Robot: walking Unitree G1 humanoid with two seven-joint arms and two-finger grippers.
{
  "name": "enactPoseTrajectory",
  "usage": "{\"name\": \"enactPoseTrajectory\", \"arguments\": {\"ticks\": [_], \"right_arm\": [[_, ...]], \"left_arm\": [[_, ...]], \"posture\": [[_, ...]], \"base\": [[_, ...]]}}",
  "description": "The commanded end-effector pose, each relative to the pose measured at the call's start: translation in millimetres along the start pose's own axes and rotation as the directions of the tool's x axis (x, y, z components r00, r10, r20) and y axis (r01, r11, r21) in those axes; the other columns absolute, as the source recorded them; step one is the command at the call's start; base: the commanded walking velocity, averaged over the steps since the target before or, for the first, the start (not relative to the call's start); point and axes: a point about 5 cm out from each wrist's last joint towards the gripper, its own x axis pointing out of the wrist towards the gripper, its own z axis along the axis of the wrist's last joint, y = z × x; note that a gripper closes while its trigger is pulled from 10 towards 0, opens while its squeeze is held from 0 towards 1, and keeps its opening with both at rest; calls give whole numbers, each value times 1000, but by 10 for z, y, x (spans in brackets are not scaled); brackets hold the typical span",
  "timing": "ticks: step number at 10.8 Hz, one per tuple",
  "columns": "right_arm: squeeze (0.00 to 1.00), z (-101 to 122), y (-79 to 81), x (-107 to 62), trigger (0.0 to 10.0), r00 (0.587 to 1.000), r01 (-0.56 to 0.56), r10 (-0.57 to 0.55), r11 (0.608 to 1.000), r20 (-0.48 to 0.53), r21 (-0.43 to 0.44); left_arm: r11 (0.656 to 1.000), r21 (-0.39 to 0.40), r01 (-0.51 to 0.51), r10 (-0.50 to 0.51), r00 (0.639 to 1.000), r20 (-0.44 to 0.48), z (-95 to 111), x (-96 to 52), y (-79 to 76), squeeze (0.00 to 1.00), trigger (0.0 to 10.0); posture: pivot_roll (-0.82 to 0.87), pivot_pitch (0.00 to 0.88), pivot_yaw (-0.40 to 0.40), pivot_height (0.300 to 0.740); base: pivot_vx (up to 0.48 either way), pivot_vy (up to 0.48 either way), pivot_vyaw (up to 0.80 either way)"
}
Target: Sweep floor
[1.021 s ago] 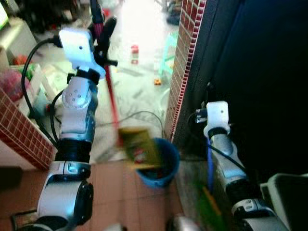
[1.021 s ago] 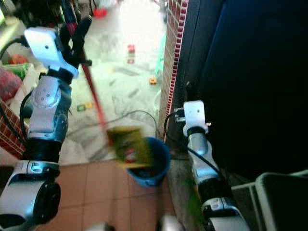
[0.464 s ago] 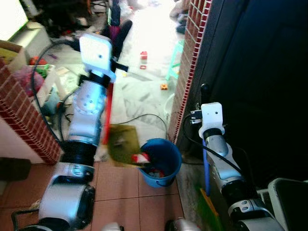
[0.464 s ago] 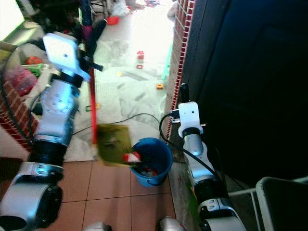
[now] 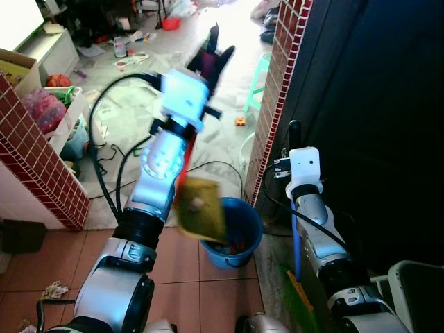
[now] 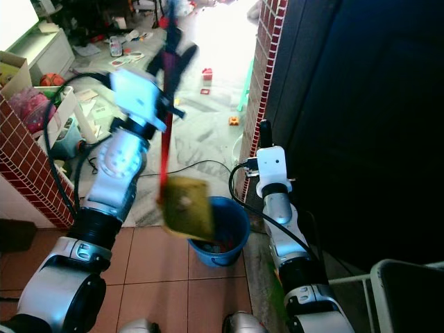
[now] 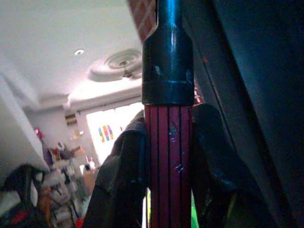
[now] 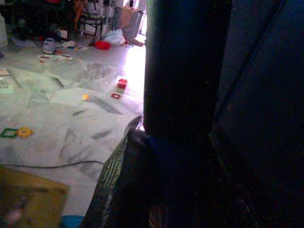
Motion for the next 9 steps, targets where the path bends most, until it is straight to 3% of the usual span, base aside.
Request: {"name": "enactPoseTrajectory", "arguments": {"ticks": [1,3,5,6,9], "right_arm": [[0,78,3,38,10000,1000,1,-1,1000,30,0],[0,74,-2,35,10000,1000,7,-7,1000,29,3],[0,73,-4,42,10000,1000,6,-6,1000,26,3],[0,75,-2,49,10000,1000,4,-4,1000,27,2],[0,82,1,66,10000,1000,5,-5,1000,28,1]], "left_arm": [[996,70,55,-62,994,92,122,43,-85,0,10000],[987,42,157,-161,980,118,159,56,-288,0,10000],[915,40,402,-403,902,158,233,-2,-621,0,10000],[849,-8,529,-522,840,148,222,-84,-808,0,10000],[791,3,612,-605,782,151,220,-137,-892,0,10000]], "posture": [[-43,0,5,740],[-43,0,5,740],[-43,0,6,740],[-39,0,5,740],[-39,0,6,740]], "base": [[0,0,0],[0,0,0],[0,0,0],[0,0,0],[0,0,0]]}}
